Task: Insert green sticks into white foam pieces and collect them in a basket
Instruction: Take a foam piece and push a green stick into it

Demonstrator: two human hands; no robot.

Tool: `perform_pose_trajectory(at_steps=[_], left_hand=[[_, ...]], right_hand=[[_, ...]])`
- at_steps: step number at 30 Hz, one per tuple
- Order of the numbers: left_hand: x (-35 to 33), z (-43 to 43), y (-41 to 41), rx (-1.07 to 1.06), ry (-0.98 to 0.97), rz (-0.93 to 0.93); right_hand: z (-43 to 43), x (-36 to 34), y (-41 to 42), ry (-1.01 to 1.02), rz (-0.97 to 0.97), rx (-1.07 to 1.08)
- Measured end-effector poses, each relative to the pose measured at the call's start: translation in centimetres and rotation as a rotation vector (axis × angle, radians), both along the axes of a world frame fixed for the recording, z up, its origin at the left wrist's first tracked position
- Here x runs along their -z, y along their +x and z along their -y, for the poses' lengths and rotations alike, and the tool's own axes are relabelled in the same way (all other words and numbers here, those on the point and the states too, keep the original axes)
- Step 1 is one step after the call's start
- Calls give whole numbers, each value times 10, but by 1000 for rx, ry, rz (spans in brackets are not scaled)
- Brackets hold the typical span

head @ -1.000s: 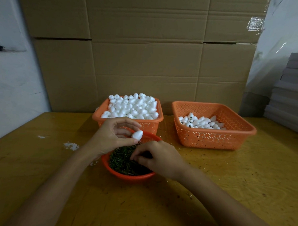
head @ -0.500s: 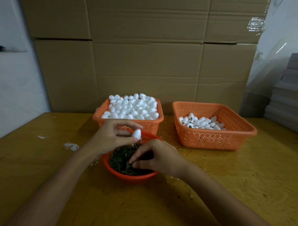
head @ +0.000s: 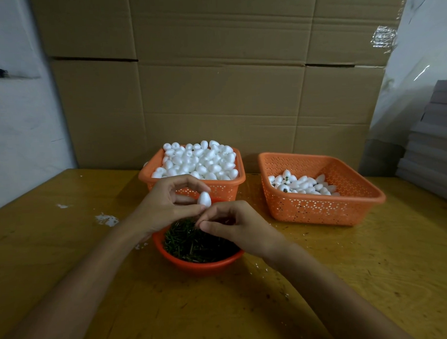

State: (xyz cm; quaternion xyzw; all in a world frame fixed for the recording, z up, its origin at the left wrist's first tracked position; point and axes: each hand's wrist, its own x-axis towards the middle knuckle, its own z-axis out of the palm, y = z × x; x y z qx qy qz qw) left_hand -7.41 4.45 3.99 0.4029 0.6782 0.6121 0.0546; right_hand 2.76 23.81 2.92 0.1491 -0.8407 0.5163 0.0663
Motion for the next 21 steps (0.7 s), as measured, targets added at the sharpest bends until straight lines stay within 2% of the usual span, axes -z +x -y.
perform_pose_trajectory(at_steps=[7, 14, 21], left_hand=[[0, 1, -1, 10, 10, 10], [1, 1, -3, 1, 84, 70], [1, 2, -4, -11, 83, 44]], right_hand=[[4, -1, 3, -82, -25, 74], [3, 5, -1, -108, 3, 55], [0, 7, -5, -180, -41, 64]])
